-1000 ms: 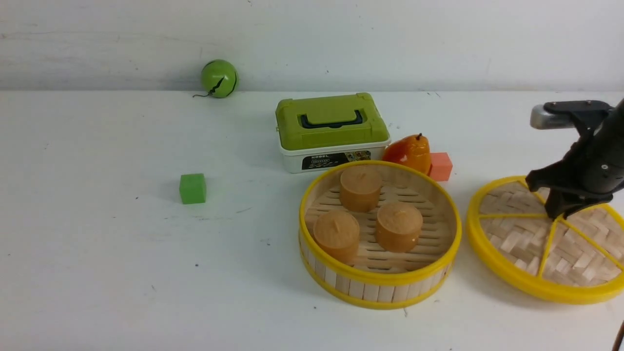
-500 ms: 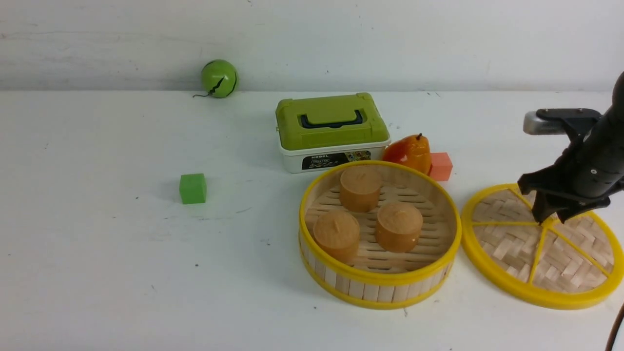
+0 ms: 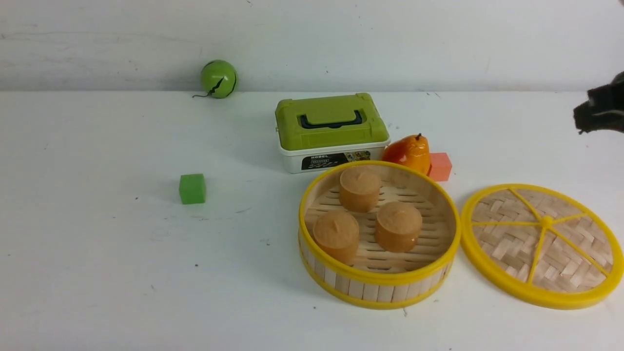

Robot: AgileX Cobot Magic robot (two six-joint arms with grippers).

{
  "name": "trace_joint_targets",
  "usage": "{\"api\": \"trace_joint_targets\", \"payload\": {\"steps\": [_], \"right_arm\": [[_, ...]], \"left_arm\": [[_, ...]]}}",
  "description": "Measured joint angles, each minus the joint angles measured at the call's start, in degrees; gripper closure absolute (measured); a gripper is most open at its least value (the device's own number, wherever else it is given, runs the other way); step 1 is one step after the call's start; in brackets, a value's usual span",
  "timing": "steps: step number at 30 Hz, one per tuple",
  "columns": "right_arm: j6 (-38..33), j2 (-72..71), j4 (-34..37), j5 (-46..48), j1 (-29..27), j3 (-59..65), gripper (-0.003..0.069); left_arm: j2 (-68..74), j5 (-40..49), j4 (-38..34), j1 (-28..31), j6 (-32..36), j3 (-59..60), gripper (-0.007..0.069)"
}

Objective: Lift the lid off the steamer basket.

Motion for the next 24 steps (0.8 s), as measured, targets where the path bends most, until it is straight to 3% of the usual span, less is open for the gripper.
{"api": "trace_joint_targets", "payload": {"steps": [10,24], "right_arm": [[-1.3,-22.8,1.0,-7.7,0.0,15.5,0.0681],[-1.4,-30.5,0.9,1.8,0.0,17.6,0.0673]], "left_arm": [[0.0,0.0,0.0,0.0,0.0,0.0,0.0386],[0.0,0.0,0.0,0.0,0.0,0.0,0.0386]]}}
